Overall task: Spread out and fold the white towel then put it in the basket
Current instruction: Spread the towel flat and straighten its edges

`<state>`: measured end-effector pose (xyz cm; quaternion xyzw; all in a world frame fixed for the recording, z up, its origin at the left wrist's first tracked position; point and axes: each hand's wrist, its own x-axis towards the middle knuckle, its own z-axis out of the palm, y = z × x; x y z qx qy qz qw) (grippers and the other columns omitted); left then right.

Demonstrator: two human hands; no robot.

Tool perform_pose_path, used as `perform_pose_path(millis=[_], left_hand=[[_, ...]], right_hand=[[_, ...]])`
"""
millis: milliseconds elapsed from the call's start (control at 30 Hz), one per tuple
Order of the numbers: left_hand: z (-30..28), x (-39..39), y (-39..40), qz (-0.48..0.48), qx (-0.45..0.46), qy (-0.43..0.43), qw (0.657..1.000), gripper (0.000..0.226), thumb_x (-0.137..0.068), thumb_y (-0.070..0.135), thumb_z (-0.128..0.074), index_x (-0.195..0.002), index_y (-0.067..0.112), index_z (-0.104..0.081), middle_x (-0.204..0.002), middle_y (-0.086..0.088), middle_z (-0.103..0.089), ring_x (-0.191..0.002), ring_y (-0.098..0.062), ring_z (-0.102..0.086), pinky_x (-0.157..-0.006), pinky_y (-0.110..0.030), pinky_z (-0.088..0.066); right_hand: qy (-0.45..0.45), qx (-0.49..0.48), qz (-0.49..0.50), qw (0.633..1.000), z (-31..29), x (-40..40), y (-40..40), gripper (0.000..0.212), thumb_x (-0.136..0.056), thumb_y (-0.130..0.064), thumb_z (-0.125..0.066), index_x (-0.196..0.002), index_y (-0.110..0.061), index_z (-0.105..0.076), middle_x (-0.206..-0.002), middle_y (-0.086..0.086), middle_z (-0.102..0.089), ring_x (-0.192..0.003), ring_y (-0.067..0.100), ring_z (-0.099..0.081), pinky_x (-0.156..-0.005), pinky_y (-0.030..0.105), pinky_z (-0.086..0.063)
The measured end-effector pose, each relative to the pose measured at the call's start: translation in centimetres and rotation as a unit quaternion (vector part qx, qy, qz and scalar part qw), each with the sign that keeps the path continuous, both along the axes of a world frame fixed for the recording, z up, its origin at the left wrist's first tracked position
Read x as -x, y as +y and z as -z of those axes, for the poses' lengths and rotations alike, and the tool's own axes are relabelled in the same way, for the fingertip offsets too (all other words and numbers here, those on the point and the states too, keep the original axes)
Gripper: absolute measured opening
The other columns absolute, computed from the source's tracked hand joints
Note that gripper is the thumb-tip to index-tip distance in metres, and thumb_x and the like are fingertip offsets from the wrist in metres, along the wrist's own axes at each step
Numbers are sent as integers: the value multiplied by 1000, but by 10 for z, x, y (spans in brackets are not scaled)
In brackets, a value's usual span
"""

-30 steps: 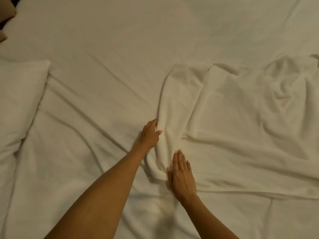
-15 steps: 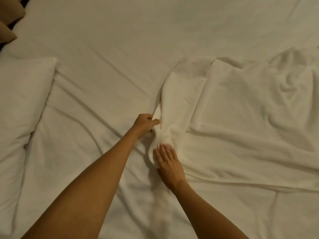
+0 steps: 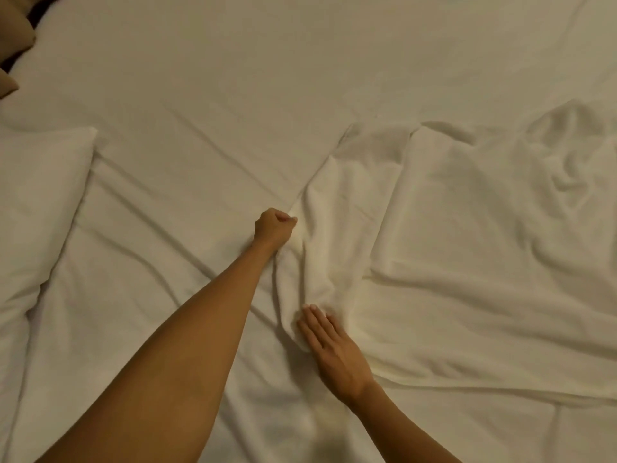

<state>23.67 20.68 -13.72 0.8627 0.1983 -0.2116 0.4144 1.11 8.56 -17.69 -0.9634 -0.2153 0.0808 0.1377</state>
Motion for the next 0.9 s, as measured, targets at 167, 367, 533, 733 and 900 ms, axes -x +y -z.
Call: perform_pose_path(millis=[167, 367, 533, 733, 900], left_hand=[[5, -48, -13, 26, 14, 6, 1000, 44, -89, 30, -62, -126, 9, -54, -127, -6, -60, -118, -23, -56, -100, -30, -44], [19, -94, -37, 21, 84, 5, 996, 35, -90, 36, -58, -118, 17, -61, -121, -2, -63, -110, -19, -59, -98, -29, -47], [19, -117, -53, 62, 108, 52, 991, 32, -82, 34, -71, -102, 11, -65, -110, -7, -69, -95, -23, -66, -87, -33, -55], [-2, -119, -46, 22, 152, 76, 985, 39, -88, 22, -66, -120, 2, -59, -118, -14, -64, -93, -26, -62, -85, -31, -51], [-24, -107, -25, -35, 160, 46, 985, 41, -86, 21, -69, -122, 5, -60, -108, -11, -65, -90, -26, -64, -84, -33, -53]], right_hand=[[91, 2, -10, 996, 14, -14, 6, 74, -66, -7, -33, -139, -14, -44, -148, 5, -41, -135, 22, -41, -113, 35, -8], [82, -21, -44, 995, 35, -22, 1, 76, -69, -17, -40, -145, -20, -34, -153, 0, -30, -140, 19, -25, -113, 33, -9], [-35, -51, -24, 998, 41, -22, 0, 61, -76, -14, -40, -138, -17, -43, -145, 5, -43, -134, 23, -36, -111, 36, -22], [-28, -18, 5, 999, 25, -22, 12, 59, -80, -12, -38, -138, -20, -41, -127, 9, -63, -118, 29, -59, -102, 45, -42], [15, 18, 14, 1000, 13, -18, 15, 65, -70, -11, -36, -132, -16, -54, -132, 8, -60, -122, 25, -56, -107, 44, -35]])
